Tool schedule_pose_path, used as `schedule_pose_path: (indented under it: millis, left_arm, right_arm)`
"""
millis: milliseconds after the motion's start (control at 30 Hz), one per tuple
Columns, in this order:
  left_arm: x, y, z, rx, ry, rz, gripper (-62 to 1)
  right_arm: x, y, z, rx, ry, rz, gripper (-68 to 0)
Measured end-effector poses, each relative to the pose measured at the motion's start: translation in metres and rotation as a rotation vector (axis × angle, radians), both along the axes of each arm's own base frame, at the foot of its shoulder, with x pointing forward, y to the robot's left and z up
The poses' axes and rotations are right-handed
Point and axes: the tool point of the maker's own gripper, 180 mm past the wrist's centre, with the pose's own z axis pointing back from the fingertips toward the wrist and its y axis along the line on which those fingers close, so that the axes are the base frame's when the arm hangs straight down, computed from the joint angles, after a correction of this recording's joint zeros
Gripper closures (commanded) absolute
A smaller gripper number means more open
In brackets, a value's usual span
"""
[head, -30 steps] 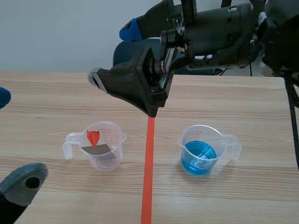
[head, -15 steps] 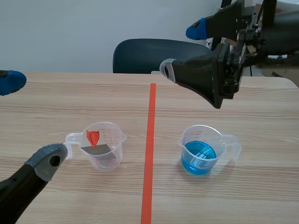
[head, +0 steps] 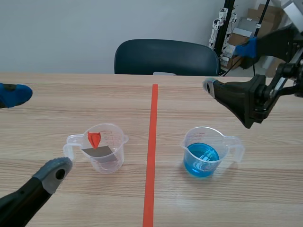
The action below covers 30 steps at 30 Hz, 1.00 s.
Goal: Do the redox reaction experiment. return to the home posture
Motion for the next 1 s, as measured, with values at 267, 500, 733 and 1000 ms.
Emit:
schedule_pose_path:
  millis: [267,500,733,1000]
  left_arm:
    - [-0.009,-0.001,-0.018,0.055,0.072,-0.003,-62.3]
    - [-0.014,0.001,-0.023,0.064,0.097,0.019,-62.3]
    - [-0.019,-0.008,-0.009,0.040,0.077,0.012,-62.3]
    - [-0.016,-0.012,-0.004,0.062,0.060,0.004,-62.3]
  right_arm:
    - [-0.010,-0.023,-0.013,-0.038,0.002,-0.059,-67.9]
    - [-0.031,-0.038,-0.019,-0.040,-0.062,-0.085,-67.9]
    - [-0.050,-0.049,-0.021,-0.043,-0.121,-0.112,-67.9]
    - [-0.055,-0.053,-0.024,-0.079,-0.163,-0.134,-67.9]
